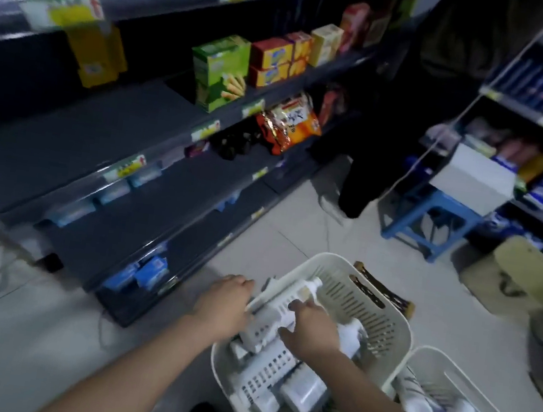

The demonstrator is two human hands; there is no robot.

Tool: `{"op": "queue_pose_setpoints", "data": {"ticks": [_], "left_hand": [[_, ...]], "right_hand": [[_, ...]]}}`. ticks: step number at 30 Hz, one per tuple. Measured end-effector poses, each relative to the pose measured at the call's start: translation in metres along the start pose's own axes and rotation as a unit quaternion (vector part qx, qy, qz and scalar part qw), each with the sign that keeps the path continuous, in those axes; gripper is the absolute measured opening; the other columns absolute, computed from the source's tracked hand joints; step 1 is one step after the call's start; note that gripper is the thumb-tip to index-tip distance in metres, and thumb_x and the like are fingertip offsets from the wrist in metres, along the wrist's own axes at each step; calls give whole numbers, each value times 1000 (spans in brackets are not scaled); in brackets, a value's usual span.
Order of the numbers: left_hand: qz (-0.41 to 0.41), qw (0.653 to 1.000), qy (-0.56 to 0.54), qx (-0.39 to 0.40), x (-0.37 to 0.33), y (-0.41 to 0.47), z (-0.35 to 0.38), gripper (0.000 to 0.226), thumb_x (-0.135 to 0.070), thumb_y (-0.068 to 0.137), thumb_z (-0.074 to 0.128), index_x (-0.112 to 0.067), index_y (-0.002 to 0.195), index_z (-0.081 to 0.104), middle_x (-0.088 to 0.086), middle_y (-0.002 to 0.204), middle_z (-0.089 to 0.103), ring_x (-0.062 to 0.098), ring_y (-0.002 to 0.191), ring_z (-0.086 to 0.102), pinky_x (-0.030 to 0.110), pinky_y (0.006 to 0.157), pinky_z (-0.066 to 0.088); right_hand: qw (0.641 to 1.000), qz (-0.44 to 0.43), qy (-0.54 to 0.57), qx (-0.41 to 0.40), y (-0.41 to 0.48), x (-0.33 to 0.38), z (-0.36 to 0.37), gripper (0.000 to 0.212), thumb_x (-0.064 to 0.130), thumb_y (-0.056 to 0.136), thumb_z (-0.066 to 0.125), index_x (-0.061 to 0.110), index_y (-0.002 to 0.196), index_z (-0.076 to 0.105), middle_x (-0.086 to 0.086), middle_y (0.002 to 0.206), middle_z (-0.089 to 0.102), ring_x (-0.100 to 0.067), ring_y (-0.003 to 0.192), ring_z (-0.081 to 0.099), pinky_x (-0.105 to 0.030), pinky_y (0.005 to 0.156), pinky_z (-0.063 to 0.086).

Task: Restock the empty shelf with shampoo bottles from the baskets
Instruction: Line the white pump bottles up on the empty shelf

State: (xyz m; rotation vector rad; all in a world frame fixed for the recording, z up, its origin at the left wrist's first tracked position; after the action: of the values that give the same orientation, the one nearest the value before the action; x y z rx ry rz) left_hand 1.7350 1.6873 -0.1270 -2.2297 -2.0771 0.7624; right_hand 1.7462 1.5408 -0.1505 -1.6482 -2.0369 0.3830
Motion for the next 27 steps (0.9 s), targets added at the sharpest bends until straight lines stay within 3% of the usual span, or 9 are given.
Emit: {"op": "queue_pose_setpoints", "data": {"ticks": [7,11,13,17,20,24,27], "left_hand": [[81,992,41,86,-43,43,63,44,-23,89,59,-11,129,47,6,132,49,24,125,40,36,101,40],[109,977,173,54,-59,51,79,67,-20,87,58,-5,146,31,12,156,23,31,144,15,45,116,15],[134,973,180,59,-70,50,92,70,-11,90,51,-2,151,19,14,161,8,31,147,6,43,119,6],[67,980,122,141,-58,57,127,80,-5,90,53,-1,152,3,16,159,8,31,143,16,37,117,22],[-23,986,44,162,-41,64,146,80,-14,94,51,-4,153,-1,14,161,4,29,146,12,40,116,25],[-75,990,39,111,-42,76,150,76,-34,97,48,-3,152,7,14,154,22,29,138,26,38,113,26],[-94,990,65,84,-44,80,150,76,-44,96,45,-3,151,13,13,145,31,28,130,32,36,107,29]], "right_hand": [[974,184,135,13,-11,-77,49,52,39,92,56,16,137,45,-9,133,52,-28,121,52,-37,97,49],[904,321,283,17,-21,-113,85,65,44,86,63,9,136,40,-15,132,49,-32,118,54,-37,97,49],[865,364,345,13,-24,-123,104,72,44,81,70,10,136,39,-14,132,51,-31,116,57,-40,97,50],[813,417,407,12,-21,-133,131,83,42,82,73,9,144,28,-16,135,50,-34,116,57,-42,96,51],[748,453,485,-23,-15,-140,144,81,39,77,78,12,136,31,-13,121,58,-35,103,64,-50,88,56],[654,480,582,-60,-11,-148,162,67,32,72,85,6,123,48,-11,110,65,-33,101,66,-49,88,56],[616,485,618,-64,-11,-151,167,46,23,74,84,10,105,53,-7,94,65,-31,93,65,-44,82,55]]}}
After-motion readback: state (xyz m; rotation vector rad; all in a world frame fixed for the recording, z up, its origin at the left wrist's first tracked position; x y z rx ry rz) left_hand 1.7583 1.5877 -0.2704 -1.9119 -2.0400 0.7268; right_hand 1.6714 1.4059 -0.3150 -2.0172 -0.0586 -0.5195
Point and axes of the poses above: each hand's wrist, its own y-axis towards the middle knuckle, its own z-axis out of the palm, x = y × z, the point moved 9 cm from there along y, towards the middle knuckle
